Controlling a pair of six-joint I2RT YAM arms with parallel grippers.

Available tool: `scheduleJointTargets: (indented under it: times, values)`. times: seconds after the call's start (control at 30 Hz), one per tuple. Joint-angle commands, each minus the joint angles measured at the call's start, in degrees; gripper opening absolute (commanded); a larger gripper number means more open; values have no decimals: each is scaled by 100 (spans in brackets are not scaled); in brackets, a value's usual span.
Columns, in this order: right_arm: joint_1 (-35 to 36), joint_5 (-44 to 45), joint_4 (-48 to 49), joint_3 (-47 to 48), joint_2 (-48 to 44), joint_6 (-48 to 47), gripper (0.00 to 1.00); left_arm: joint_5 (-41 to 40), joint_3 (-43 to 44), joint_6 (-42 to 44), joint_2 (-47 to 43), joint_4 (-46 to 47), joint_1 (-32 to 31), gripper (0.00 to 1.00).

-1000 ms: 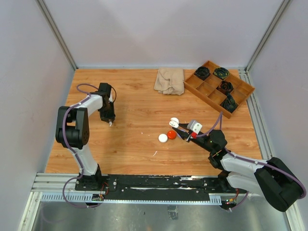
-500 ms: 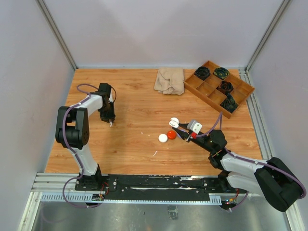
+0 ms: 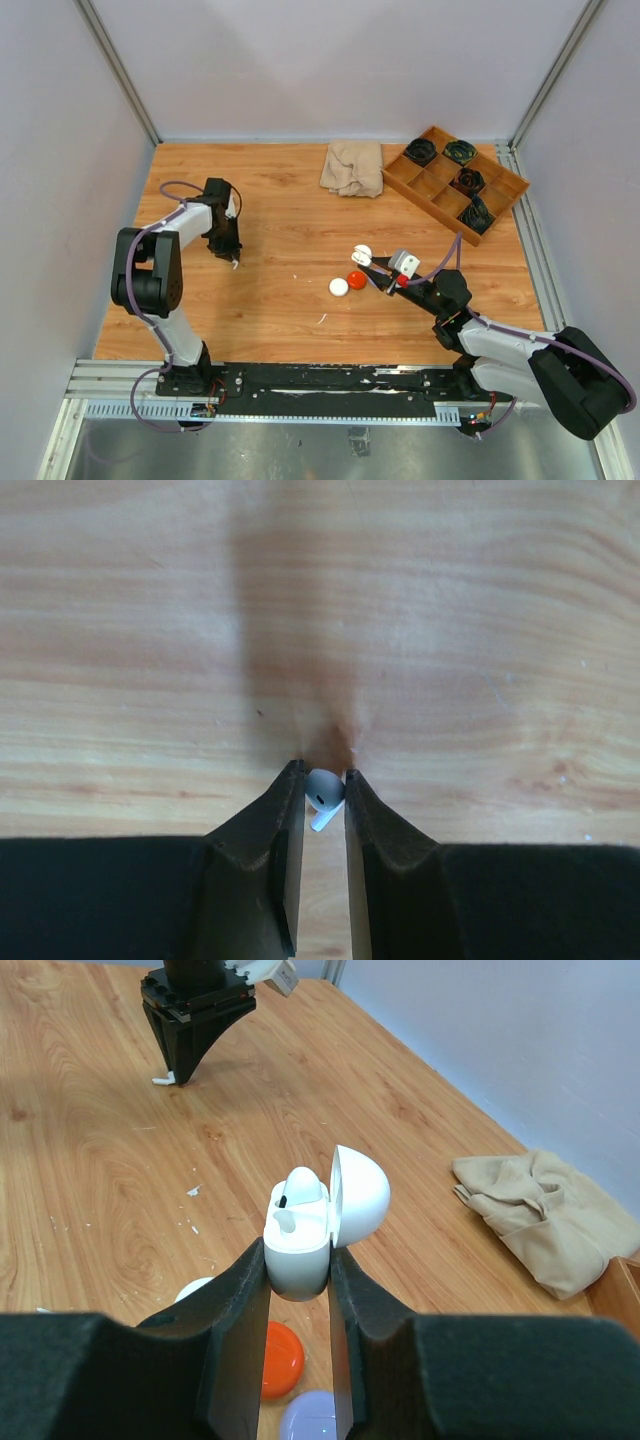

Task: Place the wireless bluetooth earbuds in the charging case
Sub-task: Pick up the earbud from the center of the board.

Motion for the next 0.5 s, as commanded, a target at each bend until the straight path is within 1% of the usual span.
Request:
scheduleJointTargets:
  times: [0.0, 0.3, 0.47]
  values:
    - [81, -108, 33, 136, -36, -75, 1, 421, -274, -306, -422, 129, -169, 21]
    - [82, -163, 33, 169, 46, -60, 1, 685, -913, -1034, -1370, 1022, -754, 19]
    - [86, -223, 37, 185, 46, -11, 1, 753, -1293, -1377, -2054, 1615, -1101, 18]
